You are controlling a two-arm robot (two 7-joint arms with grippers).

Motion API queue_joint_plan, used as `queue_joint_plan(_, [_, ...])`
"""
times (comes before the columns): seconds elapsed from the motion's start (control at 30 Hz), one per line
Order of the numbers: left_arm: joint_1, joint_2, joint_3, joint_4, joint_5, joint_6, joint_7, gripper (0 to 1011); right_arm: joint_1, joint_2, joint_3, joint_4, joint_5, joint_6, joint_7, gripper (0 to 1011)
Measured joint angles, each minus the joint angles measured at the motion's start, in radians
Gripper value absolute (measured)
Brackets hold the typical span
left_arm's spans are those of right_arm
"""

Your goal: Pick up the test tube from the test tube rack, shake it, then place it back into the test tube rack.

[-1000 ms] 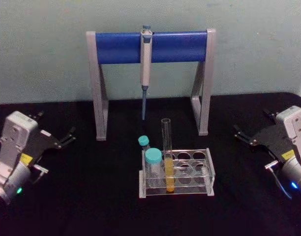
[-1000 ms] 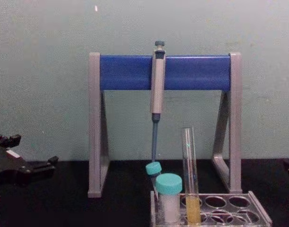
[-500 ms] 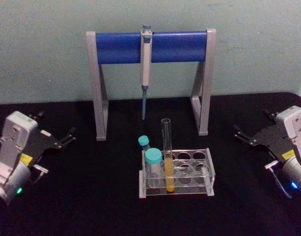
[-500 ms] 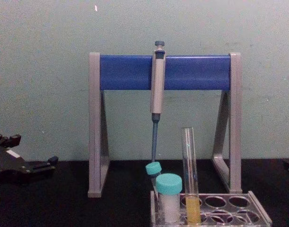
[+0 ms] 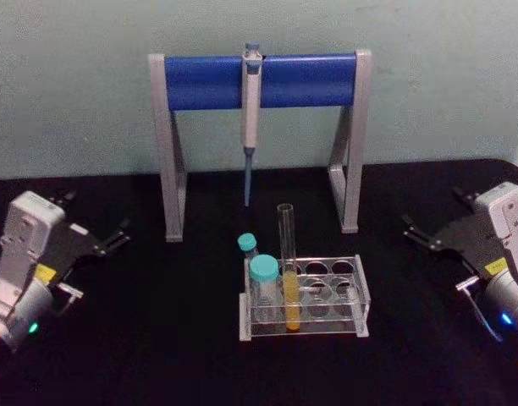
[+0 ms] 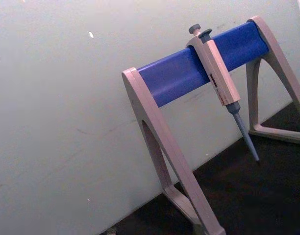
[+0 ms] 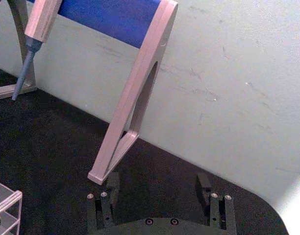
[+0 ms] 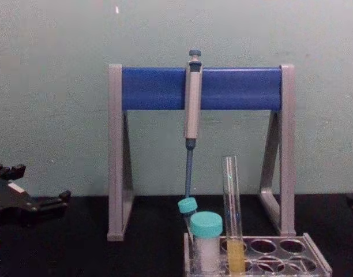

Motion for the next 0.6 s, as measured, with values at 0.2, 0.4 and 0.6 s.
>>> queue_joint_plan(0.2, [0.000, 0.000, 0.000, 0.000, 0.000, 0.000, 0.000, 1001, 0.000, 0.000, 0.000, 0.000, 0.000, 0.000, 0.000, 1000])
queue_joint_plan(0.4, [0.000, 0.000, 0.000, 0.000, 0.000, 0.000, 0.000, 1001, 0.000, 0.000, 0.000, 0.000, 0.000, 0.000, 0.000, 1000])
queue_joint_plan(0.6, [0.000, 0.000, 0.000, 0.000, 0.000, 0.000, 0.000, 1001, 0.000, 0.000, 0.000, 0.000, 0.000, 0.000, 0.000, 1000])
